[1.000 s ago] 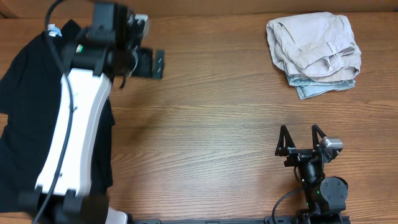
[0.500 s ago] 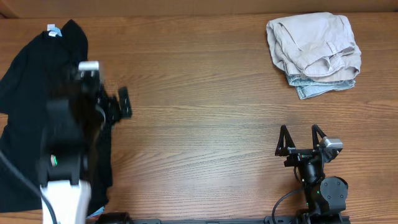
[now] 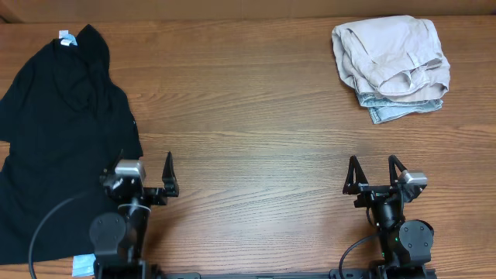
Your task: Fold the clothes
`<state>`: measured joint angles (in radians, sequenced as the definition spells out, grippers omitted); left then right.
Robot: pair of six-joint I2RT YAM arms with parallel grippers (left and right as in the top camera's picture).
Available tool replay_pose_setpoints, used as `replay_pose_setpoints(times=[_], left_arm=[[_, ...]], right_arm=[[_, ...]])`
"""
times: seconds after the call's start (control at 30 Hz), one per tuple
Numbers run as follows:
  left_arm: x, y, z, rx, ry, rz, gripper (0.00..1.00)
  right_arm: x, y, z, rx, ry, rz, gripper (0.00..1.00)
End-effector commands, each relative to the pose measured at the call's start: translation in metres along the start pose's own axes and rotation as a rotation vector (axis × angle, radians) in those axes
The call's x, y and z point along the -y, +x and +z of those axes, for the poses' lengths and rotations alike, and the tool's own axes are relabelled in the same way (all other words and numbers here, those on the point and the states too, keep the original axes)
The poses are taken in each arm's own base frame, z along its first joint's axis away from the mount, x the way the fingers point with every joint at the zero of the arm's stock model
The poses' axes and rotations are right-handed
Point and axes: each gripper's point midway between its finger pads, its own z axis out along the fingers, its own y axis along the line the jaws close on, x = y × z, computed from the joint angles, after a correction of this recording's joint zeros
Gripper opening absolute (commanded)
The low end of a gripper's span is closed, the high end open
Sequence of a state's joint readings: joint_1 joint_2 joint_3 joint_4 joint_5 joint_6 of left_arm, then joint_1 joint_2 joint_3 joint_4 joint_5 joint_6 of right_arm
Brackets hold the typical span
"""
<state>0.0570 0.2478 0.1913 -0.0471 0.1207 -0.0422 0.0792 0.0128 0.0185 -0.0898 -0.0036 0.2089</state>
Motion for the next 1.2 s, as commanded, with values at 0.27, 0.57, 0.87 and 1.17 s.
replay_pose_setpoints(times=[0.27, 0.57, 0.87, 1.17], left_arm=[[0.007, 0.020, -0.005, 0.119, 0.037, 0.017, 1.00], [0.003, 0.042, -0.006, 0.035, 0.016, 0.006, 1.00], [0.003, 0.042, -0.006, 0.035, 0.015, 0.007, 1.00], [0.003, 0.042, -0.006, 0.035, 0.015, 0.007, 1.00]], right_arm=[[-0.002, 0.002, 0.000, 0.003, -0.012, -0.004, 1.00], [-0.002, 0.002, 0.000, 0.003, -0.012, -0.004, 1.00], [-0.002, 0.002, 0.000, 0.003, -0.012, -0.004, 1.00], [-0.002, 0.002, 0.000, 0.003, -0.012, -0.004, 1.00]])
